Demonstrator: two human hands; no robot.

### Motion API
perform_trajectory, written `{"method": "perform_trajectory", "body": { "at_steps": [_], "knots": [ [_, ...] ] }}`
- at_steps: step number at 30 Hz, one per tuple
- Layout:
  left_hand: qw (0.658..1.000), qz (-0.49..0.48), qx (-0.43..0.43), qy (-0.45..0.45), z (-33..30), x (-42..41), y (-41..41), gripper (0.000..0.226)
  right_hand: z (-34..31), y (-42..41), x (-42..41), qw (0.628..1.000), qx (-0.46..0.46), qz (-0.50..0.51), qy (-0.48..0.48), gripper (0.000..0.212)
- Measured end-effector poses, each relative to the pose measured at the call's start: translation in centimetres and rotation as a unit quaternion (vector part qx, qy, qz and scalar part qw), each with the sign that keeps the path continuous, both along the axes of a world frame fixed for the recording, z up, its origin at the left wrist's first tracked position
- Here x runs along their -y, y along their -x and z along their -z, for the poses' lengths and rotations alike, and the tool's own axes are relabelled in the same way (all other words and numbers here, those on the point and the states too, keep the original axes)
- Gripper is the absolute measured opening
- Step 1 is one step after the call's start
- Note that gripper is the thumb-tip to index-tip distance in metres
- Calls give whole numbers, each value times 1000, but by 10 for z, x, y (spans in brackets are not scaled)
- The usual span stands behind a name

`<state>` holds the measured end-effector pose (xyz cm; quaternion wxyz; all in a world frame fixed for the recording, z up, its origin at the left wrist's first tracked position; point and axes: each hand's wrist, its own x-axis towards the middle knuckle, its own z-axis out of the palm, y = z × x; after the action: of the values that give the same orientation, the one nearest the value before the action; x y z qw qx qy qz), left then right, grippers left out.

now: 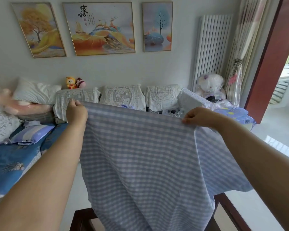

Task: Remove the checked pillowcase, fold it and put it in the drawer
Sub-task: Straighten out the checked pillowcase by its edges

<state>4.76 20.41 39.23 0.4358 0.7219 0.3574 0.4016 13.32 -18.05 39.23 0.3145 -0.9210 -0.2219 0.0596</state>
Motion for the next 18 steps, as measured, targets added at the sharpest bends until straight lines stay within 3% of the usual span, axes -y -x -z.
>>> {"method": "perform_trajectory", "body": {
  "at_steps": [5,9,11,14,16,18],
  "knots": [
    [992,-12,-126,2,10,13,-2,39,29,-4,-10,996,-1,78,44,33],
    [987,-6,-57,-152,10,63,-7,33,40,7,-34,989,50,117,70,32],
    [956,82,-21,-283,11,105,-9,45,39,18,-53,989,77,101,69,31],
    [865,284,-50,-411,19,168,-8,61,35,33,-77,990,97,75,71,28],
    [827,389,-91,-397,27,182,-9,56,31,39,-78,989,109,47,92,26],
    [800,492,-146,-309,29,179,-10,54,29,41,-69,991,113,10,74,21]
  ]
}}
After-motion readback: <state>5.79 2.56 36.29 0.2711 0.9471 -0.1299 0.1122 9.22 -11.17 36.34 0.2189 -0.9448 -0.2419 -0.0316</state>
